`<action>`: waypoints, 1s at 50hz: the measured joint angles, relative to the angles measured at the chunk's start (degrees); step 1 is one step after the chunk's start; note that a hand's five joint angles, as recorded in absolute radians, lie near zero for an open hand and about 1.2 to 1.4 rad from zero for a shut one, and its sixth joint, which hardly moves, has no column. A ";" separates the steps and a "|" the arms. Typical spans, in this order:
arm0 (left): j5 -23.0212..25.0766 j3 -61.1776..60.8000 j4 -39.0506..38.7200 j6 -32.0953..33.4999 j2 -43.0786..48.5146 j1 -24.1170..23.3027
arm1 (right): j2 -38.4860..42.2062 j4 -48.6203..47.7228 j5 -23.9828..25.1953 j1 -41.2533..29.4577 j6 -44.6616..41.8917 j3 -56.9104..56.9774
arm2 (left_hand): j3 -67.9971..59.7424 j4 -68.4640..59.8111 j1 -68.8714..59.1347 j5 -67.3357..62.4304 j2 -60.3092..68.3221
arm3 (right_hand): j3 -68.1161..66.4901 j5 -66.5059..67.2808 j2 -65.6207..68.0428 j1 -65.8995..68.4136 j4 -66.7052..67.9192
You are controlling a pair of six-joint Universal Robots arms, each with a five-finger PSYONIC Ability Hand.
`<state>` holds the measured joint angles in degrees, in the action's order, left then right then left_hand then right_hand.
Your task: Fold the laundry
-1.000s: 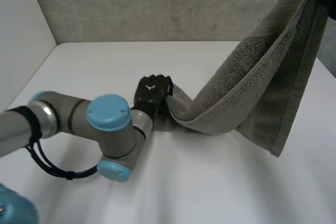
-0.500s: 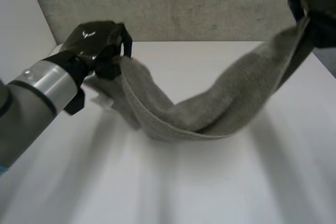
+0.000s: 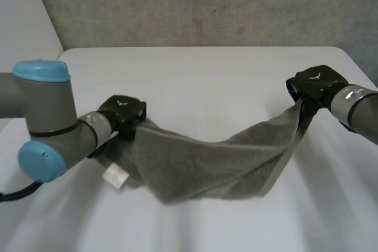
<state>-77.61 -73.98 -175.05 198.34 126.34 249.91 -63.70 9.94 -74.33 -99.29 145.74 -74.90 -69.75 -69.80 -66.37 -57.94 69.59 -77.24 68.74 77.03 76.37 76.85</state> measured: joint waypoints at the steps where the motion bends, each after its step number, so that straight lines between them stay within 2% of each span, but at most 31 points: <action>1: -0.25 1.30 -1.03 -0.08 0.93 -0.07 | 0.42 -1.54 -0.43 -0.03 0.66 -0.19 | 0.61 0.66 0.00 0.00 -0.56 | 0.00 0.05 0.00 0.00 0.00; 3: -0.76 3.12 -2.70 -0.18 2.08 -0.14 | 0.89 -3.89 -1.05 -0.03 1.51 -0.69 | 2.97 3.04 0.08 0.76 -2.78 | 0.00 0.05 0.00 0.00 0.00; 5: -1.50 4.69 -4.57 -0.26 2.88 -0.19 | 1.12 -5.98 -1.54 0.01 2.07 -1.39 | 10.03 10.12 6.49 8.11 -9.90 | 0.00 0.05 0.00 0.00 0.00; 6: -1.73 4.96 -4.98 -0.27 3.00 -0.21 | 1.16 -7.02 -1.76 0.04 2.29 -1.83 | 14.77 13.72 11.73 11.91 -14.68 | 0.00 0.05 0.00 0.00 0.00; 9: -2.94 5.50 -6.46 -0.32 2.69 -0.25 | 1.12 -10.26 -2.23 0.20 2.60 -3.55 | 40.76 40.81 38.69 39.43 -41.96 | 0.00 0.05 0.00 0.00 0.00; 10: -3.12 5.42 -6.57 -0.33 2.50 -0.26 | 1.12 -10.76 -2.26 0.23 2.60 -3.85 | 43.33 43.42 41.14 41.88 -43.27 | 0.00 0.05 0.00 0.00 0.00; 11: -3.51 5.04 -6.56 -0.34 1.94 -0.27 | 1.09 -11.74 -2.31 0.31 2.59 -4.44 | 50.38 49.98 46.93 48.20 -50.33 | 0.00 0.05 0.00 0.00 0.00; 14: -4.44 3.08 -6.04 -0.38 -0.40 -0.26 | 1.03 -13.58 -2.33 0.46 2.48 -5.67 | 56.42 56.38 52.81 54.13 -56.24 | 0.00 0.05 0.00 0.00 0.00; 22: -5.81 -5.33 -4.72 -0.46 -7.80 0.27 | 1.05 -15.03 -2.16 0.60 2.20 -7.52 | 58.65 58.74 55.01 55.87 -58.57 | 0.00 0.05 0.00 0.00 0.00; 27: -7.38 -8.58 -4.52 -1.29 -9.31 1.40 | 1.27 -14.88 -2.01 0.60 2.06 -8.08 | 58.12 58.18 54.77 55.86 -57.88 | 0.00 0.05 0.00 0.00 0.00; 33: -10.29 -9.23 -4.44 -5.65 -7.98 2.58 | 1.60 -14.77 -1.94 0.53 1.75 -8.44 | 52.63 52.70 49.22 50.66 -52.46 | 0.00 0.05 0.00 0.00 0.00; 40: -11.11 -7.76 -4.13 -11.17 -4.90 2.76 | 1.82 -14.76 -1.95 0.36 1.36 -8.66 | 44.13 44.19 40.76 42.28 -43.97 | 0.00 0.05 0.00 0.00 0.00; 50: -10.98 -6.09 -2.73 -12.13 -1.21 2.69 | 1.84 -14.77 -1.83 0.12 1.24 -8.99 | 33.96 34.17 30.44 32.31 -33.78 | 0.00 0.00 0.00 0.00 0.00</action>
<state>-88.59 -80.07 -177.78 186.21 125.12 252.60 -61.87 -4.83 -76.15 -99.17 146.98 -83.89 -35.79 -35.63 -35.93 -25.63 35.81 -77.24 68.74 77.04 76.37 76.85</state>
